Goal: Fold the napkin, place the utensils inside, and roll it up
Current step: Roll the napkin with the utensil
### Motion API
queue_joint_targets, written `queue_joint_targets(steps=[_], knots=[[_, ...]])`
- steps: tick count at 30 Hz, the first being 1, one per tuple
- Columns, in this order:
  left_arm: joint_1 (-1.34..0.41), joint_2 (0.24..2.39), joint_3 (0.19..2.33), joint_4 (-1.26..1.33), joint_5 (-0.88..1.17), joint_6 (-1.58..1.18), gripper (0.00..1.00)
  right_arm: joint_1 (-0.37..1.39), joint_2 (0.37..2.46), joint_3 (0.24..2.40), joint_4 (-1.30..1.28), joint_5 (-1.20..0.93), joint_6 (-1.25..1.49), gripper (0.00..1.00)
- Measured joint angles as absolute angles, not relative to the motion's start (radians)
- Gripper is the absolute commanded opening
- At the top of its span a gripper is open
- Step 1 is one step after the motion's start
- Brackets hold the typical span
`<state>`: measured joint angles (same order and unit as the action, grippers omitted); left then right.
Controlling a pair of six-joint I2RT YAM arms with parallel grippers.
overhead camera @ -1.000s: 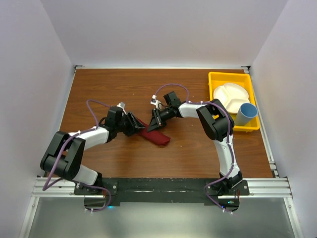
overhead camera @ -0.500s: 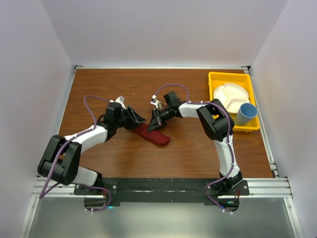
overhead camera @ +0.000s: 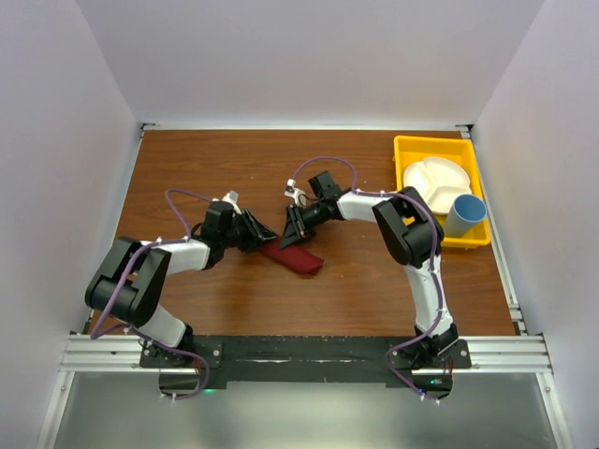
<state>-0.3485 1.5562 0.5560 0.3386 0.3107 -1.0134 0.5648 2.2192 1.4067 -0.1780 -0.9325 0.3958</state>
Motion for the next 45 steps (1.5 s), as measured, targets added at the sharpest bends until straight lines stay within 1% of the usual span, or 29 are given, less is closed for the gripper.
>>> queue_joint_targets(steps=[3, 5, 6, 13, 16, 22, 28, 34, 41, 45], knots=[[-0.348, 1.563, 0.545, 0.371, 0.318, -1.014, 0.36, 0.565, 2.202, 1.416, -0.235, -0.894, 0.361, 0.53], [-0.348, 1.568, 0.54, 0.387, 0.322, -1.014, 0.36, 0.566, 2.175, 1.419, -0.279, -0.86, 0.331, 0.59], [-0.348, 1.571, 0.54, 0.393, 0.323, -1.014, 0.36, 0.567, 2.163, 1.42, -0.293, -0.845, 0.318, 0.64], [-0.348, 1.586, 0.54, 0.417, 0.337, -1.015, 0.36, 0.596, 2.076, 1.432, -0.423, -0.639, 0.191, 0.77], [-0.347, 1.591, 0.54, 0.426, 0.342, -1.019, 0.36, 0.628, 2.032, 1.431, -0.459, -0.521, 0.14, 0.79], [-0.334, 1.605, 0.54, 0.438, 0.37, -1.038, 0.35, 0.751, 1.892, 1.37, -0.435, -0.252, 0.056, 0.79], [-0.324, 1.607, 0.54, 0.439, 0.386, -1.04, 0.35, 0.801, 1.878, 1.352, -0.418, -0.124, 0.01, 0.76], [-0.321, 1.607, 0.542, 0.436, 0.392, -1.042, 0.35, 0.829, 1.903, 1.345, -0.41, -0.037, -0.018, 0.74], [-0.321, 1.611, 0.547, 0.429, 0.395, -1.056, 0.35, 0.87, 1.909, 1.304, -0.397, -0.012, -0.02, 0.74], [-0.319, 1.612, 0.548, 0.429, 0.398, -1.056, 0.35, 0.871, 1.909, 1.295, -0.391, -0.004, -0.02, 0.67]])
